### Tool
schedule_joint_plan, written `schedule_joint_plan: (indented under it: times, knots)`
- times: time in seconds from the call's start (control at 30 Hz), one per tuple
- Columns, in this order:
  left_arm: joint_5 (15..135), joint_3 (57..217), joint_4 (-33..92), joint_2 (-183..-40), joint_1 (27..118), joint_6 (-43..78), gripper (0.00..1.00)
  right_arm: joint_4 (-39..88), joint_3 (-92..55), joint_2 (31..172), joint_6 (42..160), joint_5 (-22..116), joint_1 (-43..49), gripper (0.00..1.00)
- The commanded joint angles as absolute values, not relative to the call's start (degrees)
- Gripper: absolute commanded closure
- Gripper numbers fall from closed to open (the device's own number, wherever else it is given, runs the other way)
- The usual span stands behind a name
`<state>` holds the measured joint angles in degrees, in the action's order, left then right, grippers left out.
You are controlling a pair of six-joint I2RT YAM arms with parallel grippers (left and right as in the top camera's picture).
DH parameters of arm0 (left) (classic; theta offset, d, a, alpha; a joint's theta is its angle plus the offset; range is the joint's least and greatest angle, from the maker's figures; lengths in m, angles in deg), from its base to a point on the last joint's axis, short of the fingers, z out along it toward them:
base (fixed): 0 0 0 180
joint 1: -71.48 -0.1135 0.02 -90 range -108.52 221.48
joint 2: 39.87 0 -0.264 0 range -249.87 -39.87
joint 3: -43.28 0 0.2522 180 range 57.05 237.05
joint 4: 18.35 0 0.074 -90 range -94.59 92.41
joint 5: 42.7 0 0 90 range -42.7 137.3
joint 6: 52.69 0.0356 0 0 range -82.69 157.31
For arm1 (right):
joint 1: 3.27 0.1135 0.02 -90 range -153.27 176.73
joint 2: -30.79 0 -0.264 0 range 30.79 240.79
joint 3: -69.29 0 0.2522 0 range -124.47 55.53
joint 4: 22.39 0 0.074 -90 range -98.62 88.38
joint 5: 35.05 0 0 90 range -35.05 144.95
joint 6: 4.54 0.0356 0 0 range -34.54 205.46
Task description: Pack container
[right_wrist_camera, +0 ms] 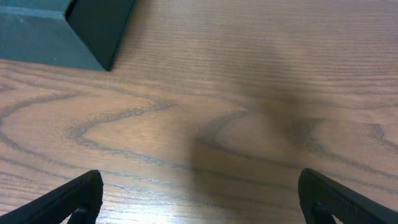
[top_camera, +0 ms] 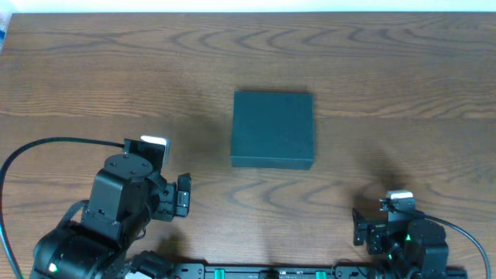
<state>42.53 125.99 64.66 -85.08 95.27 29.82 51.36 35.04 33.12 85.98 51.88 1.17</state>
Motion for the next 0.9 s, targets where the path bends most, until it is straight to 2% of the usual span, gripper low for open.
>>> schedule_joint_plan:
  times: [0.0, 0.33, 0.63, 0.87]
  knots:
    - [41.8, 126.6, 65.1, -85.1, 95.5, 29.4, 0.05, 51.6, 35.6, 32.5, 85.0, 51.5, 0.4, 0.01]
    - [41.2, 124.6, 66.1, -81.0, 94.6, 30.1, 0.05, 51.6, 35.6, 32.5, 85.0, 51.5, 0.4, 0.01]
    - [43.6, 103.2, 60.2, -61.9, 83.8, 30.1, 0.05, 51.6, 35.6, 32.5, 85.0, 51.5, 0.4, 0.01]
    - [48.3, 89.8, 51.2, -49.8, 79.4, 35.6, 0.05, 51.6, 35.6, 32.5, 85.0, 51.5, 0.4, 0.01]
